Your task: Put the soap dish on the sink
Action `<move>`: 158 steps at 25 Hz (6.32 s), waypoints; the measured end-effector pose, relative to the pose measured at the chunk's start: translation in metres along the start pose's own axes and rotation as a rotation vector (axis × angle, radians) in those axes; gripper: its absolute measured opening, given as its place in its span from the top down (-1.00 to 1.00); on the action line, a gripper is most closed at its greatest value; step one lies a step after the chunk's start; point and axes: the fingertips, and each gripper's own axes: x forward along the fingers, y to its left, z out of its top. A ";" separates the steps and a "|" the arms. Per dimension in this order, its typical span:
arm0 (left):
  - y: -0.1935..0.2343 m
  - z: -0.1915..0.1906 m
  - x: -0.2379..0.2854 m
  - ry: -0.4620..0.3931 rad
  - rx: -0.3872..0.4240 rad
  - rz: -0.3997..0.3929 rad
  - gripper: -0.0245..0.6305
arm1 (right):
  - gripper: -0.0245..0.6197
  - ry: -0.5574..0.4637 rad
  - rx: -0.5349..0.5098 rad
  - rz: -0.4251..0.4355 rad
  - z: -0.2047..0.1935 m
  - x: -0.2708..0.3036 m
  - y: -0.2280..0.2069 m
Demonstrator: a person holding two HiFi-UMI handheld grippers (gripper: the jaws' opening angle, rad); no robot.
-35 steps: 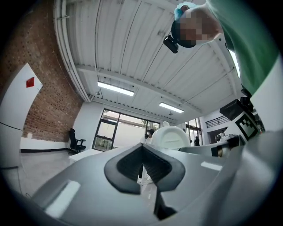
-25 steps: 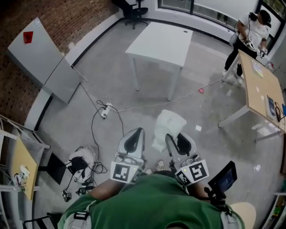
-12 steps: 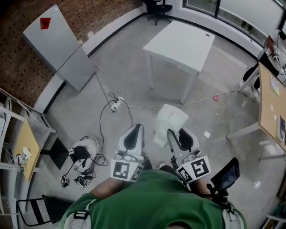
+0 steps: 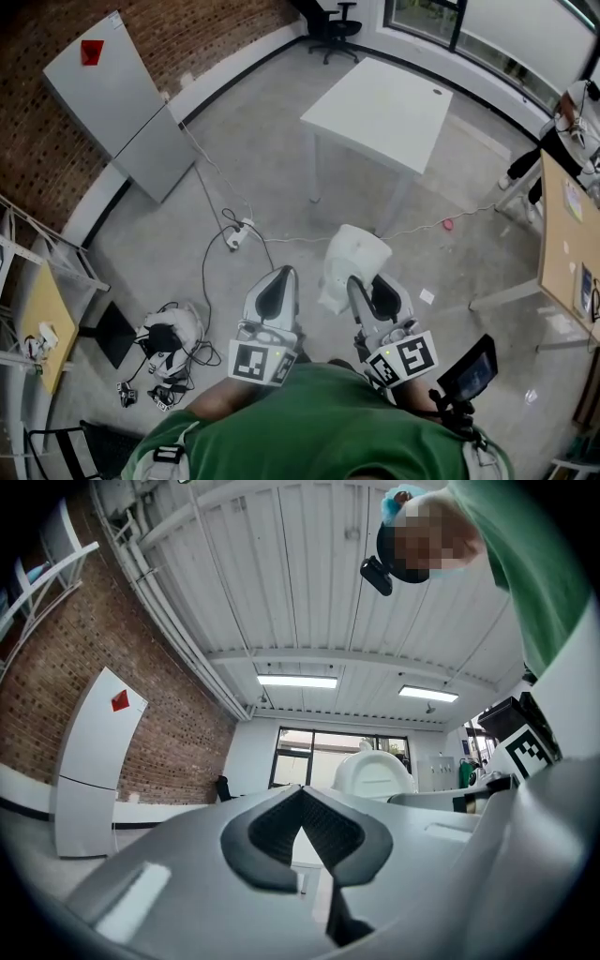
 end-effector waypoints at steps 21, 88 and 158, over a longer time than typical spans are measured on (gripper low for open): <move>0.147 -0.013 0.061 0.008 -0.064 -0.053 0.91 | 0.52 0.034 -0.022 -0.024 -0.027 0.167 0.023; 0.445 -0.041 0.369 -0.007 -0.132 0.139 0.91 | 0.52 0.028 -0.092 0.090 -0.016 0.603 -0.127; 0.722 -0.102 0.797 0.044 -0.134 -0.178 0.91 | 0.52 -0.044 -0.029 -0.233 -0.026 1.023 -0.328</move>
